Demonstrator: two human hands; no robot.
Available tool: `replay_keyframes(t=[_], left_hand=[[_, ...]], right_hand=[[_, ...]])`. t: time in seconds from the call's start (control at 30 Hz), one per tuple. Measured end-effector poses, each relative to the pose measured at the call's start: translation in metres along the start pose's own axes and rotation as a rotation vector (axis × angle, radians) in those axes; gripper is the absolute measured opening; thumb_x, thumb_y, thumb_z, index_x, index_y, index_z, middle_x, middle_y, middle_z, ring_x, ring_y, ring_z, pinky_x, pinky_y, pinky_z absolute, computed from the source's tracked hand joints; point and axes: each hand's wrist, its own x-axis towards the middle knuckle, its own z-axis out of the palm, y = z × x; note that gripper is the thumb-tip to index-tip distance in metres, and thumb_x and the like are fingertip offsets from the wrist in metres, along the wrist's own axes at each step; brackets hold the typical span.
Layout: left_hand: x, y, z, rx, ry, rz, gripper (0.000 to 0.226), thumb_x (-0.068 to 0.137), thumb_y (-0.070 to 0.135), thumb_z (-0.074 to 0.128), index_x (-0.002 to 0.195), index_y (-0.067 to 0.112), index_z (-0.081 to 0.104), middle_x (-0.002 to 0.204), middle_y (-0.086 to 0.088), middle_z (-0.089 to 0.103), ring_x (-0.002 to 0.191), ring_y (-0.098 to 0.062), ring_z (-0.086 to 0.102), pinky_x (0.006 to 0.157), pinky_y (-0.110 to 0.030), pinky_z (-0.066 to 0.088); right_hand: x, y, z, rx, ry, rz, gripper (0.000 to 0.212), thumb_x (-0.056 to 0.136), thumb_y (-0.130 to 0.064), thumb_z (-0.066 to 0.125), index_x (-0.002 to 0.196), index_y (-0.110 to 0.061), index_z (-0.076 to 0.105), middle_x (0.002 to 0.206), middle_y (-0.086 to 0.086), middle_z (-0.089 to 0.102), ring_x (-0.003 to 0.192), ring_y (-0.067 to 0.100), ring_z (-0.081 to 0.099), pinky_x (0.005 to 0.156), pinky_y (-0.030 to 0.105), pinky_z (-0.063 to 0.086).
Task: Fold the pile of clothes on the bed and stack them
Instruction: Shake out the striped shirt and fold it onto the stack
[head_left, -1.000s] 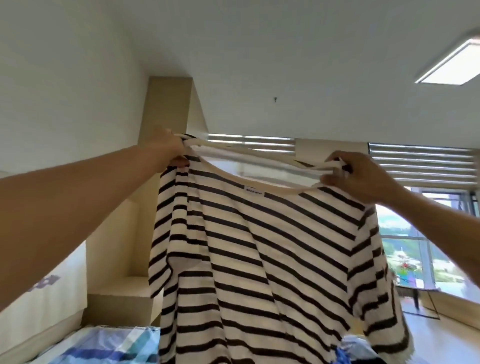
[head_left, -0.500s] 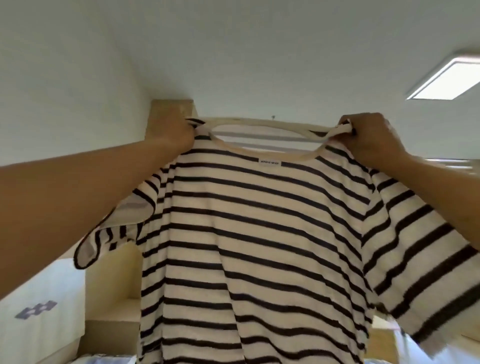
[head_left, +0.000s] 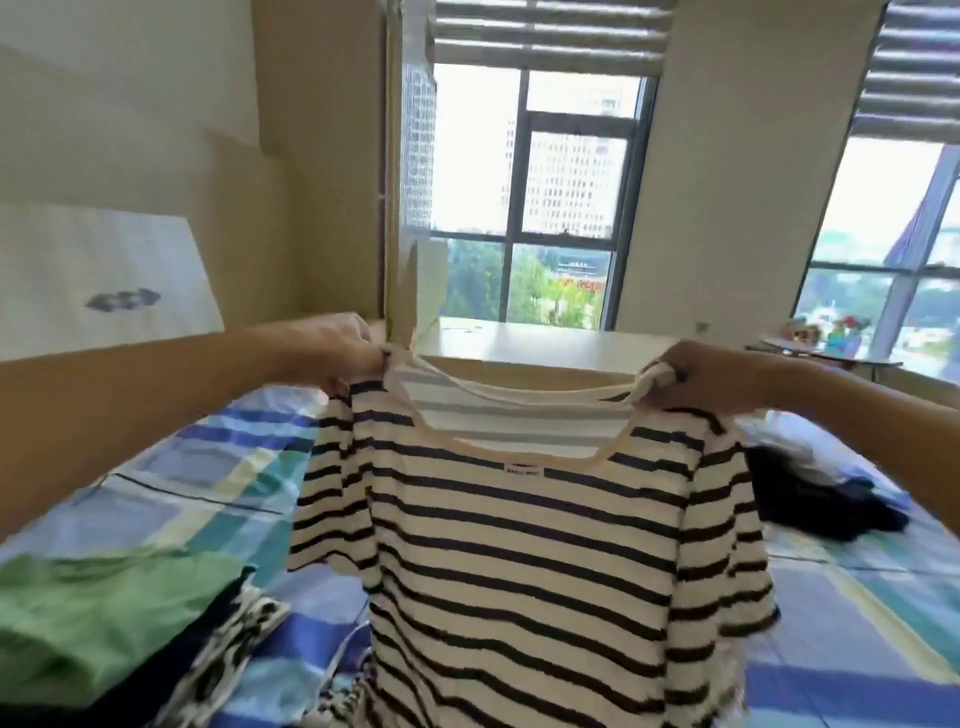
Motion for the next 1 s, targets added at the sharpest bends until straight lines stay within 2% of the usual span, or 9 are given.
replay_keyframes(t=[0.1, 0.27, 0.33, 0.4, 0.5, 0.6, 0.7, 0.8, 1.0], left_hand=[[0.021, -0.051, 0.059, 0.017, -0.150, -0.050, 0.036, 0.085, 0.042, 0.070, 0.079, 0.006, 0.066, 0.074, -0.011, 0.067, 0.065, -0.024, 0.067, 0.064, -0.031, 0.057], [0.081, -0.096, 0.133, -0.013, -0.258, -0.163, 0.024, 0.097, 0.018, 0.055, 0.076, 0.005, 0.058, 0.066, -0.013, 0.058, 0.056, -0.026, 0.059, 0.060, -0.034, 0.055], [0.118, -0.097, 0.147, -0.024, -0.241, -0.196, 0.025, 0.095, 0.015, 0.055, 0.072, 0.005, 0.058, 0.053, -0.008, 0.055, 0.047, -0.023, 0.055, 0.053, -0.029, 0.052], [0.159, -0.086, 0.154, -0.071, -0.122, -0.210, 0.024, 0.095, 0.022, 0.058, 0.083, 0.002, 0.063, 0.062, -0.010, 0.062, 0.053, -0.024, 0.057, 0.057, -0.032, 0.054], [0.200, -0.067, 0.167, -0.002, 0.116, -0.221, 0.048, 0.098, 0.025, 0.054, 0.138, 0.001, 0.045, 0.130, -0.024, 0.056, 0.106, -0.035, 0.059, 0.089, -0.042, 0.051], [0.194, -0.057, 0.215, 0.207, 0.066, -0.148, 0.076, 0.100, 0.042, 0.048, 0.158, 0.009, 0.012, 0.162, -0.021, 0.016, 0.148, -0.039, 0.020, 0.118, -0.046, 0.028], [0.154, -0.080, 0.288, 0.290, -0.155, 0.000, 0.079, 0.097, 0.049, 0.052, 0.158, 0.013, 0.016, 0.164, -0.016, 0.015, 0.151, -0.032, 0.016, 0.121, -0.039, 0.018], [0.098, -0.123, 0.343, 0.261, -0.333, -0.002, 0.082, 0.094, 0.059, 0.049, 0.157, 0.018, 0.017, 0.165, -0.012, 0.015, 0.151, -0.030, 0.013, 0.123, -0.040, 0.016], [0.038, -0.150, 0.377, 0.336, -0.310, -0.036, 0.081, 0.097, 0.067, 0.029, 0.160, 0.026, 0.000, 0.166, -0.004, -0.015, 0.153, -0.025, -0.015, 0.124, -0.043, -0.006]], right_hand=[[0.014, 0.019, 0.061, 0.091, -0.250, 0.060, 0.060, 0.060, -0.083, 0.069, 0.077, -0.026, 0.067, 0.076, -0.009, 0.065, 0.073, 0.011, 0.059, 0.074, 0.034, 0.049], [0.055, 0.048, 0.135, 0.496, -0.618, 0.337, 0.076, 0.053, -0.031, 0.095, 0.111, -0.002, 0.055, 0.099, 0.008, 0.071, 0.088, 0.017, 0.072, 0.077, 0.030, 0.057], [0.086, 0.053, 0.154, 0.488, -0.571, 0.383, 0.046, 0.069, -0.022, 0.087, 0.101, -0.005, 0.058, 0.093, 0.008, 0.069, 0.079, 0.015, 0.071, 0.071, 0.028, 0.056], [0.130, 0.060, 0.168, 0.382, -0.260, 0.413, 0.015, 0.087, -0.017, 0.076, 0.089, -0.008, 0.064, 0.081, 0.006, 0.065, 0.073, 0.014, 0.067, 0.057, 0.022, 0.050], [0.189, 0.073, 0.189, 0.266, 0.196, 0.431, 0.037, 0.084, -0.029, 0.077, 0.113, -0.010, 0.065, 0.110, 0.014, 0.063, 0.108, 0.029, 0.059, 0.081, 0.033, 0.053], [0.198, 0.079, 0.239, 0.137, 0.118, 0.431, 0.083, 0.078, -0.045, 0.078, 0.145, -0.013, 0.041, 0.148, 0.020, 0.038, 0.138, 0.035, 0.035, 0.115, 0.045, 0.034], [0.162, 0.092, 0.300, 0.103, -0.011, 0.364, 0.095, 0.067, -0.070, 0.061, 0.150, -0.027, 0.041, 0.156, 0.013, 0.032, 0.141, 0.033, 0.033, 0.117, 0.046, 0.031], [0.103, 0.102, 0.345, 0.169, -0.052, 0.509, 0.096, 0.080, -0.055, 0.071, 0.157, -0.022, 0.024, 0.161, 0.013, 0.021, 0.147, 0.033, 0.025, 0.118, 0.042, 0.026], [0.011, 0.111, 0.380, 0.342, 0.008, 0.759, 0.097, 0.088, -0.052, 0.068, 0.159, -0.013, 0.014, 0.164, 0.014, 0.020, 0.150, 0.032, 0.017, 0.120, 0.043, 0.021]])
